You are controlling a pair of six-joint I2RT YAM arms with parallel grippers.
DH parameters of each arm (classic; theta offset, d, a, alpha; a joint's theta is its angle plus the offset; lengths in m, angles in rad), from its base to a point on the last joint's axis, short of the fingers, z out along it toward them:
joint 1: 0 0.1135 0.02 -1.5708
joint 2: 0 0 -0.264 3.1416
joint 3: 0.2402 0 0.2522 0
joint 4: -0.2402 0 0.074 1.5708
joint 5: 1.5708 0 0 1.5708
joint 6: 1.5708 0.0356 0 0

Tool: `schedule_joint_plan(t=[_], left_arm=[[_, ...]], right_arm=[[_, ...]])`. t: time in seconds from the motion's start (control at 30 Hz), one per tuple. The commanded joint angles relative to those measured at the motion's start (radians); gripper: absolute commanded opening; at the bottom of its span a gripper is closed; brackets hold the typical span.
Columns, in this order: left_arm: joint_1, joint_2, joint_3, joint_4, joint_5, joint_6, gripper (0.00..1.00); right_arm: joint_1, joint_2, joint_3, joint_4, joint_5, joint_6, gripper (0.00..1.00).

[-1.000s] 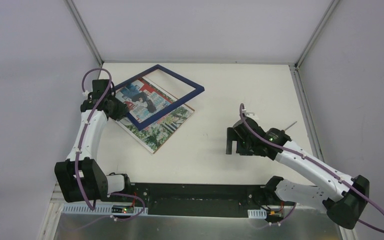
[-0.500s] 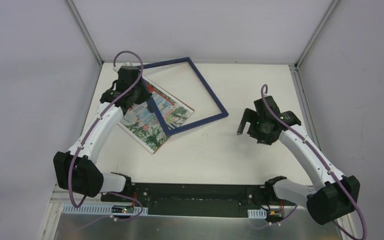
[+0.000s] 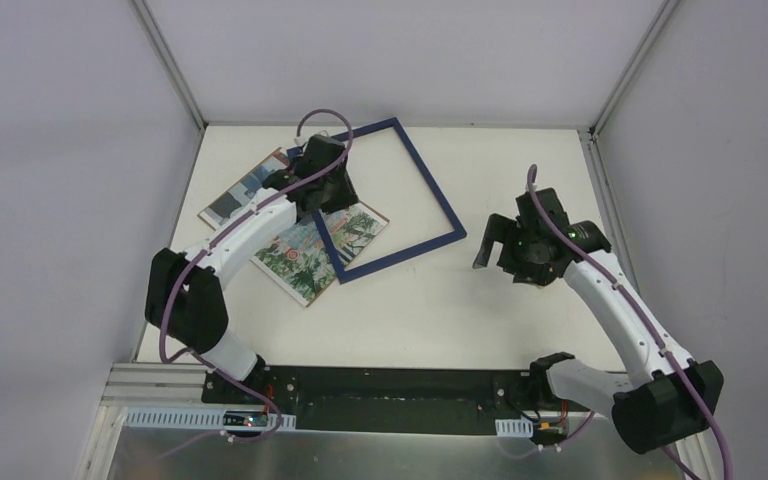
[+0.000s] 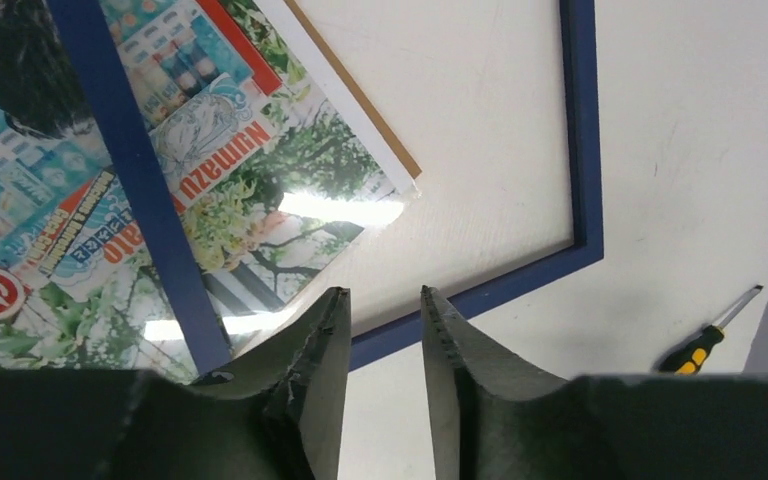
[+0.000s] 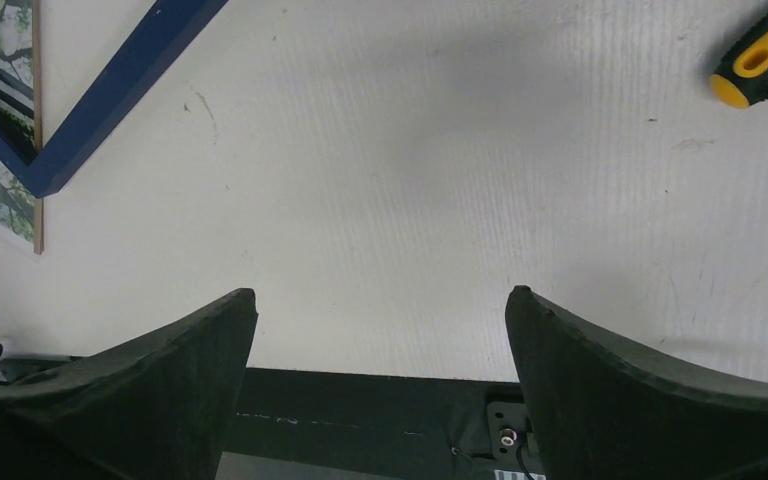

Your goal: Take the photo out of the frame

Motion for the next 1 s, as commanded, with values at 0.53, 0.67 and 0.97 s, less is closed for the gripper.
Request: schedule_joint_plan(t=[0.53,0.67,0.97], left_arm=[[0.449,-0.213,-0.383,-0.044,0.427,0.027,0.79],[0.464,-0.170,-0.352,-0.057,0.426,0.062,0.79],[0.466,-0.123,-0.348,-0.057,0.450,0.060,0.79]], right_arm=[[-0.001,0.649,0.364,0.221,0.002,-0.164,0.99],[-0.001,0.783,0.491,0.204,0.044,-0.189,0.93],[0.015,1.001,0.699,0.247,0.088,-0.218,0.82]])
